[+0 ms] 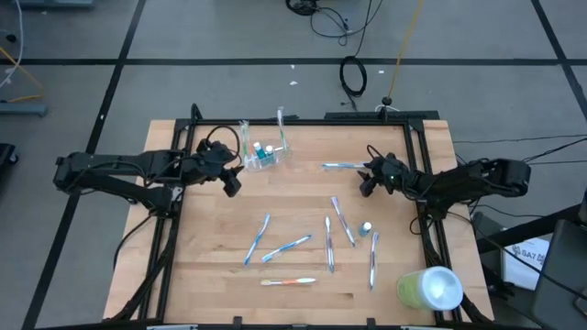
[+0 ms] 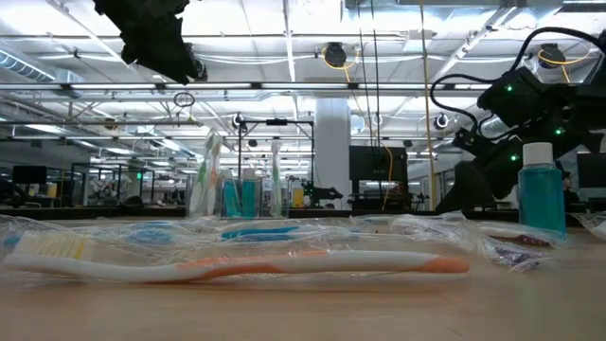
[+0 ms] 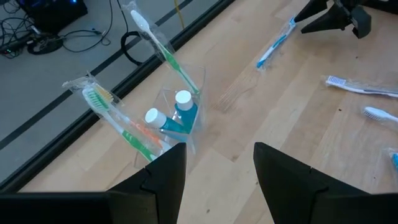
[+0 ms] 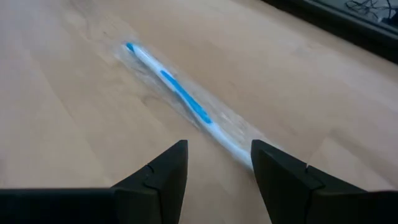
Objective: Pick & Place toothbrushing station
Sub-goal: Put the top right blue toothbrush into the transparent organizer
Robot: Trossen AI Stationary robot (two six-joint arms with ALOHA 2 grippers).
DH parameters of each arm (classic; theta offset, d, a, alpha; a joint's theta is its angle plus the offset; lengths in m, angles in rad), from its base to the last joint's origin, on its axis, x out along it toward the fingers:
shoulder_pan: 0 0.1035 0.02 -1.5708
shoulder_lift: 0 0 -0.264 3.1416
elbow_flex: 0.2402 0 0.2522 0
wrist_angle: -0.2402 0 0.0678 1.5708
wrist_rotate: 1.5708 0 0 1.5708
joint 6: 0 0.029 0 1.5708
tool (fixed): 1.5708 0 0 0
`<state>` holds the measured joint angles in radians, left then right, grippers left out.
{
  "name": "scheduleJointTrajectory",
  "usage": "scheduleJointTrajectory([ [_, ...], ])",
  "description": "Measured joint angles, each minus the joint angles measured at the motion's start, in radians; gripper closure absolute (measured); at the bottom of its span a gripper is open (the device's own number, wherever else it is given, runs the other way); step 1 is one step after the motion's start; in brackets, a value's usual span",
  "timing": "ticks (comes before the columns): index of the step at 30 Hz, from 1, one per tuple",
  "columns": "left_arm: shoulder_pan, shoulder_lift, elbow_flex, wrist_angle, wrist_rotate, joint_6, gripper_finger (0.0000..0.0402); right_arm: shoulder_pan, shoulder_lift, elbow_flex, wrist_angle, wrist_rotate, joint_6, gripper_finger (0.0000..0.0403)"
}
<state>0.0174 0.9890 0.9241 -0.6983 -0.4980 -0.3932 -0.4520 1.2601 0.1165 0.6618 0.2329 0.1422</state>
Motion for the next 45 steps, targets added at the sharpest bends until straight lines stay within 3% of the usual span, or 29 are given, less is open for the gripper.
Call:
scheduleJointTrajectory([
  [4, 0.000, 0.000, 0.000, 0.000, 0.000, 0.029, 0.0206, -0.023, 0.060, 0.000, 0.019, -0.010, -0.023, 0.0234],
  [9, 0.000, 0.000, 0.000, 0.000, 0.000, 0.032, 0.0206, -0.059, 0.128, 0.000, 0.108, -0.131, -0.024, 0.0234],
  [16, 0.000, 0.000, 0.000, 0.000, 0.000, 0.032, 0.0206, -0.072, 0.190, 0.002, 0.139, -0.141, -0.031, 0.0244],
  [23, 0.000, 0.000, 0.000, -0.001, 0.000, 0.033, 0.0206, -0.070, 0.143, -0.002, 0.250, -0.333, -0.029, 0.0265],
  [28, 0.000, 0.000, 0.000, -0.001, 0.000, 0.046, 0.0206, -0.071, 0.060, 0.000, 0.346, -0.335, -0.094, 0.0262],
  [31, 0.000, 0.000, 0.000, -0.001, 0.000, 0.051, 0.0206, -0.076, 0.042, 0.005, 0.366, -0.252, -0.189, 0.0262],
  [34, 0.000, 0.000, 0.000, -0.001, -0.001, 0.058, 0.0206, -0.109, 0.054, 0.023, 0.288, -0.242, -0.212, 0.0262],
  [37, 0.000, 0.000, 0.000, 0.000, -0.001, 0.058, 0.0206, -0.150, 0.068, 0.077, 0.154, -0.317, -0.232, 0.0262],
  [42, 0.000, 0.000, 0.000, 0.000, -0.001, 0.058, 0.0206, -0.182, 0.106, 0.256, -0.126, -0.440, -0.281, 0.0262],
  [45, 0.000, 0.000, 0.000, 0.000, -0.001, 0.058, 0.0206, -0.174, 0.125, 0.385, -0.364, -0.445, -0.316, 0.0262],
])
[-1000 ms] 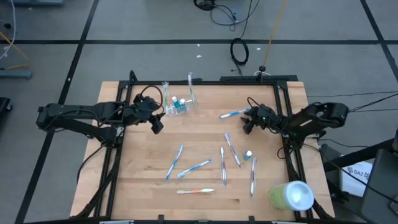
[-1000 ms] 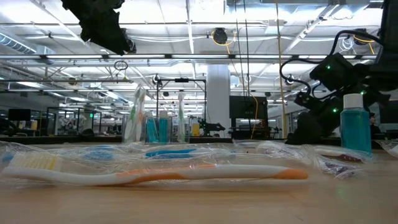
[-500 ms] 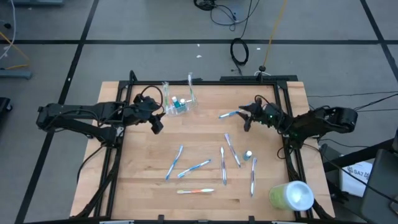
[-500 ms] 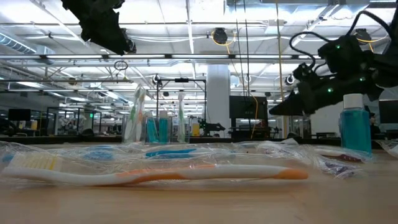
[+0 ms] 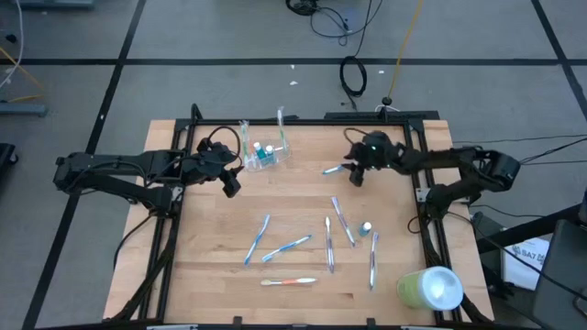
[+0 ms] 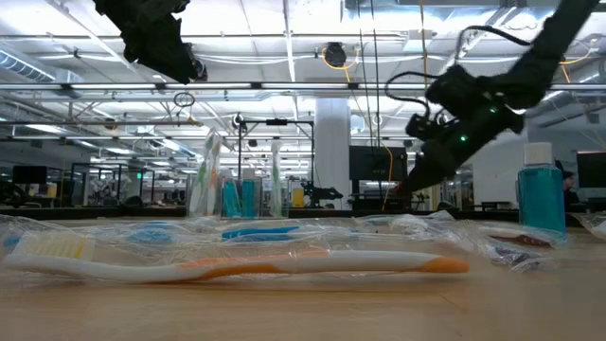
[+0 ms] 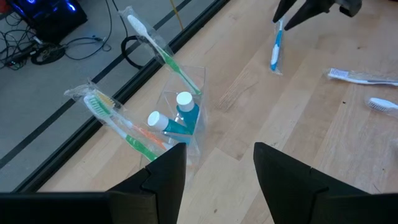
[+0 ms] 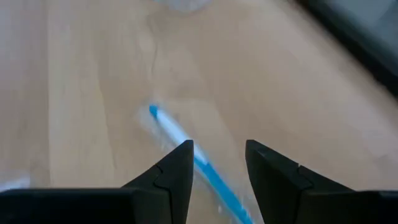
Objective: Pick & Place toothbrushing station
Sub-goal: Put the top right blue toothbrush into the transparent organizer
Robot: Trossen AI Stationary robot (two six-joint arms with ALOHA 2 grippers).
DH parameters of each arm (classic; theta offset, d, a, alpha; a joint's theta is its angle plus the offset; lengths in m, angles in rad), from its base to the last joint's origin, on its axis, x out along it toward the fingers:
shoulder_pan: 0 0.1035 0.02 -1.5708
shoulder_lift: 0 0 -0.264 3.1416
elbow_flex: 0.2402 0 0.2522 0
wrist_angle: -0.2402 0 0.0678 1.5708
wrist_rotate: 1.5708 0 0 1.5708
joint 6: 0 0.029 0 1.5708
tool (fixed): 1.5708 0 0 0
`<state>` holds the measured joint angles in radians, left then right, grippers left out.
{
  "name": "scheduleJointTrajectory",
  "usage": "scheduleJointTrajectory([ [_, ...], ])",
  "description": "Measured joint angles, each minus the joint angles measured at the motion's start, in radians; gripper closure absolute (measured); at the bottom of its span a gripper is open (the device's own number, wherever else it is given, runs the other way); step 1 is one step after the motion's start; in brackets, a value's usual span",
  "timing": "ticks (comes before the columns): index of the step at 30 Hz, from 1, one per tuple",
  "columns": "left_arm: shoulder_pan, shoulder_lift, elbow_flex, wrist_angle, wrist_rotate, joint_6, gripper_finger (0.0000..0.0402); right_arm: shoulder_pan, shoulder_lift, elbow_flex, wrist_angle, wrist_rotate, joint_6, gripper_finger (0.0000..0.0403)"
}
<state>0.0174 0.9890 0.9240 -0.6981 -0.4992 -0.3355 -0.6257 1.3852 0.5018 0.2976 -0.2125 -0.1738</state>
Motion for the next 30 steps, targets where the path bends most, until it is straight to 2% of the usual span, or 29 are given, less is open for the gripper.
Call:
scheduleJointTrajectory([
  [4, 0.000, 0.000, 0.000, -0.001, 0.000, 0.000, 0.0206, 0.024, 0.008, 0.116, -0.266, 0.038, -0.053, 0.0262],
  [11, 0.000, 0.000, 0.000, -0.001, 0.000, 0.040, 0.0206, 0.033, -0.003, 0.130, -0.397, 0.113, -0.124, 0.0261],
  [15, 0.000, 0.000, 0.000, -0.001, 0.001, 0.039, 0.0206, 0.028, -0.003, 0.095, -0.373, 0.166, -0.164, 0.0261],
  [21, 0.000, 0.000, 0.000, -0.001, 0.001, 0.039, 0.0206, 0.006, 0.001, 0.044, -0.321, 0.171, -0.183, 0.0261],
  [23, 0.000, 0.000, 0.000, -0.001, 0.002, 0.039, 0.0206, 0.004, 0.001, 0.030, -0.308, 0.215, -0.177, 0.0263],
  [26, 0.000, 0.000, 0.000, -0.001, 0.002, 0.039, 0.0206, 0.004, 0.000, 0.016, -0.299, 0.285, -0.184, 0.0276],
  [30, 0.000, 0.000, 0.000, -0.001, 0.001, 0.038, 0.0206, 0.004, -0.002, -0.001, -0.290, 0.288, -0.203, 0.0312],
])
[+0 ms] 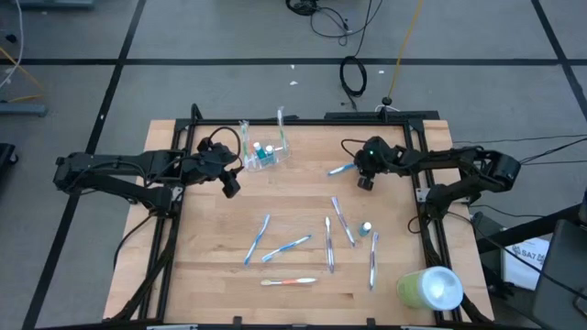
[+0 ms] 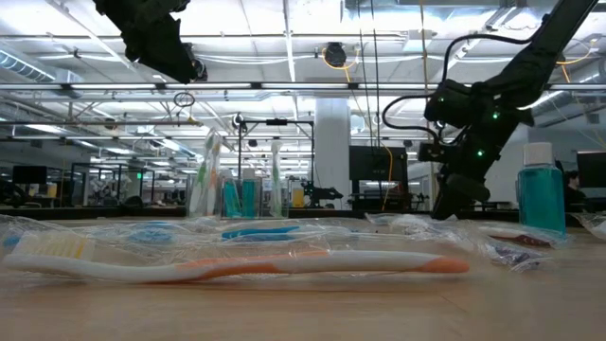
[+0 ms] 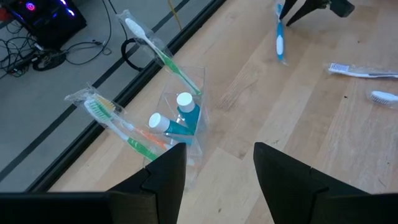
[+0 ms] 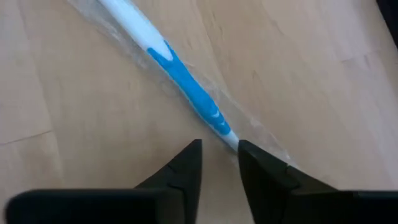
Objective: Pick & Place toothbrushing station
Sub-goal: Put the top right blue toothbrush into the transparent organizer
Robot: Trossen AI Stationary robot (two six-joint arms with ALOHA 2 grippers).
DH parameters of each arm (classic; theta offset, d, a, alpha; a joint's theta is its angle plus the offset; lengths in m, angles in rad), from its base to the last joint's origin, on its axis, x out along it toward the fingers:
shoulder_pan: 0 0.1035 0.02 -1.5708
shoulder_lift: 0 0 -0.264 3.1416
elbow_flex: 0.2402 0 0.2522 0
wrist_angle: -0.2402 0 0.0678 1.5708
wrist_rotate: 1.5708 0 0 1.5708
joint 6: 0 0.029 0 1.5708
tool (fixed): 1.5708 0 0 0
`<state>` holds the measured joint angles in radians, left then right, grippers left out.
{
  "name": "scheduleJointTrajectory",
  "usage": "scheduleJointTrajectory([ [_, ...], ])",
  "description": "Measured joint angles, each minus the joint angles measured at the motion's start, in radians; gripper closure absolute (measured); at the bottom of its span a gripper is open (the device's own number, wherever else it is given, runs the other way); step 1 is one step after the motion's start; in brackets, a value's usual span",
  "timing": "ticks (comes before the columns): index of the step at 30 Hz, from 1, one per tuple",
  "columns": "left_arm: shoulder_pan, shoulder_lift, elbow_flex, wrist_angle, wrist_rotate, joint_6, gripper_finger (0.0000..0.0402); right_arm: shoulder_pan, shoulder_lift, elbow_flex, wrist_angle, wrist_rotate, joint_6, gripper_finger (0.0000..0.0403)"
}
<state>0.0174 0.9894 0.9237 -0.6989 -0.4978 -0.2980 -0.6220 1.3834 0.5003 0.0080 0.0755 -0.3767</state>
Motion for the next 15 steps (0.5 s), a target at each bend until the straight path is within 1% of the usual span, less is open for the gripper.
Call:
scheduleJointTrajectory([
  [3, 0.000, 0.000, 0.000, 0.000, 0.000, -0.002, 0.0206, 0.000, 0.000, -0.004, -0.001, -0.009, -0.004, 0.0347],
  [7, 0.000, 0.000, 0.000, 0.000, 0.000, -0.003, 0.0206, 0.000, 0.001, -0.006, 0.023, -0.059, -0.010, 0.0392],
  [9, 0.000, 0.000, 0.000, 0.000, 0.000, -0.003, 0.0206, 0.003, 0.002, -0.007, 0.040, -0.078, -0.012, 0.0399],
  [15, 0.000, 0.000, 0.000, 0.000, 0.000, -0.004, 0.0206, 0.033, 0.004, -0.008, 0.069, -0.075, 0.031, 0.0402],
])
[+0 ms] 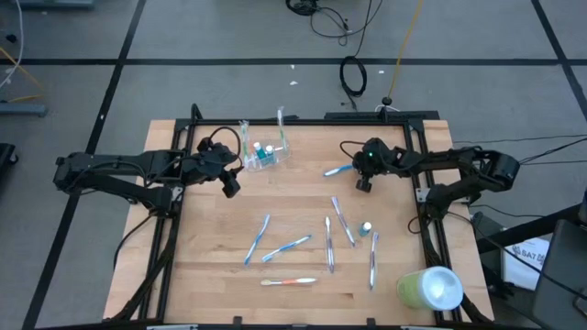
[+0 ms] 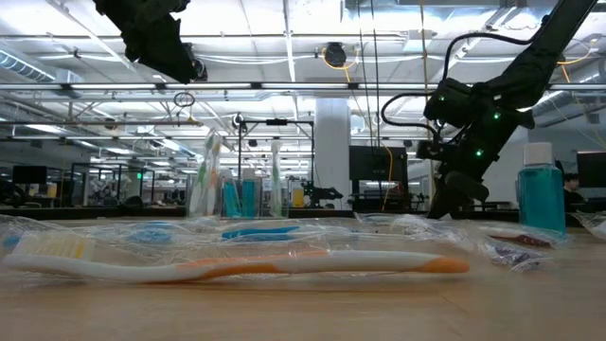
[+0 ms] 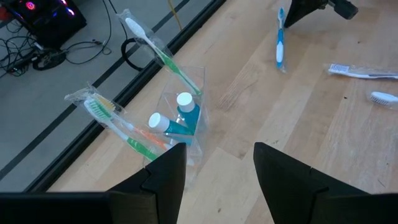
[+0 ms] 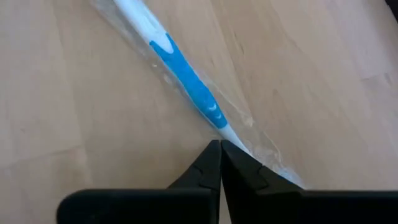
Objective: Pick & Place toothbrushing station
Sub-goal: Put the top right blue toothbrush into the transparent organizer
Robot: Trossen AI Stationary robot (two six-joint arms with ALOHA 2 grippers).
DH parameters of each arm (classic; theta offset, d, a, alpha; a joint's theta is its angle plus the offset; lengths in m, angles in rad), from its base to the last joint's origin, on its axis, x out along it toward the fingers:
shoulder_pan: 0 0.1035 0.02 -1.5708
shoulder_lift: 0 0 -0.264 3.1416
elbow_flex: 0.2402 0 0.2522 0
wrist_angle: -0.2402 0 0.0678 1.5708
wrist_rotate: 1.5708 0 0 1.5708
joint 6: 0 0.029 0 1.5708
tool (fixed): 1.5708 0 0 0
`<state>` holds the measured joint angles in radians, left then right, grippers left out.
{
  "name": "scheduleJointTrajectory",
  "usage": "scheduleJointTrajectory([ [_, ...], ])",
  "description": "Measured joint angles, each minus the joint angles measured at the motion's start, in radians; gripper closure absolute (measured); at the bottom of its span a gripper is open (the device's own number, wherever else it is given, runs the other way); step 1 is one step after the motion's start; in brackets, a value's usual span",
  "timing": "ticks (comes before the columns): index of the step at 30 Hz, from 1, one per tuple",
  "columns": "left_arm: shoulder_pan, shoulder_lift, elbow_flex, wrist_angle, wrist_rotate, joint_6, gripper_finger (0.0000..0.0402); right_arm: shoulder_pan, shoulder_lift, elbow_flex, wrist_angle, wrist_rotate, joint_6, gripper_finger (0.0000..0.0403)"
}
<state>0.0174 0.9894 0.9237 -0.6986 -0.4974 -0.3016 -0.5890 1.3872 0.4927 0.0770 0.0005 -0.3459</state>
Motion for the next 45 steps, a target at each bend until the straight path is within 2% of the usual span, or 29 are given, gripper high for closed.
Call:
scheduleJointTrajectory([
  [7, 0.000, 0.000, 0.000, 0.000, 0.000, 0.000, 0.0206, 0.088, -0.004, 0.000, 0.029, 0.009, -0.012, 0.0402],
  [13, 0.000, 0.000, 0.000, 0.000, 0.001, -0.001, 0.0206, 0.128, -0.004, 0.000, 0.046, 0.158, -0.039, 0.0402],
  [16, 0.000, 0.000, 0.000, 0.000, 0.001, -0.003, 0.0206, 0.126, -0.005, 0.000, 0.116, 0.212, -0.013, 0.0396],
  [20, 0.000, 0.000, 0.000, 0.000, 0.002, -0.003, 0.0206, 0.127, -0.007, 0.003, 0.197, 0.207, -0.045, 0.0370],
  [25, 0.000, 0.000, 0.000, 0.001, 0.002, -0.003, 0.0206, 0.097, -0.007, 0.003, 0.133, 0.208, -0.079, 0.0302],
  [27, 0.000, 0.000, 0.000, 0.001, 0.001, -0.003, 0.0206, 0.076, -0.007, 0.003, 0.092, 0.186, -0.071, 0.0270],
  [32, 0.000, 0.000, 0.000, 0.001, 0.001, -0.003, 0.0206, 0.009, -0.007, 0.003, 0.066, 0.024, -0.048, 0.0198],
  [35, 0.000, 0.000, 0.000, 0.001, 0.001, -0.003, 0.0206, -0.020, -0.007, 0.003, 0.076, 0.022, -0.070, 0.0169],
  [39, 0.000, 0.000, 0.000, 0.001, 0.000, -0.002, 0.0206, -0.058, 0.005, 0.003, 0.074, -0.017, -0.089, 0.0154],
  [45, 0.000, 0.000, 0.000, 0.002, 0.000, 0.000, 0.0206, -0.078, 0.070, 0.005, 0.105, -0.062, -0.083, 0.0159],
])
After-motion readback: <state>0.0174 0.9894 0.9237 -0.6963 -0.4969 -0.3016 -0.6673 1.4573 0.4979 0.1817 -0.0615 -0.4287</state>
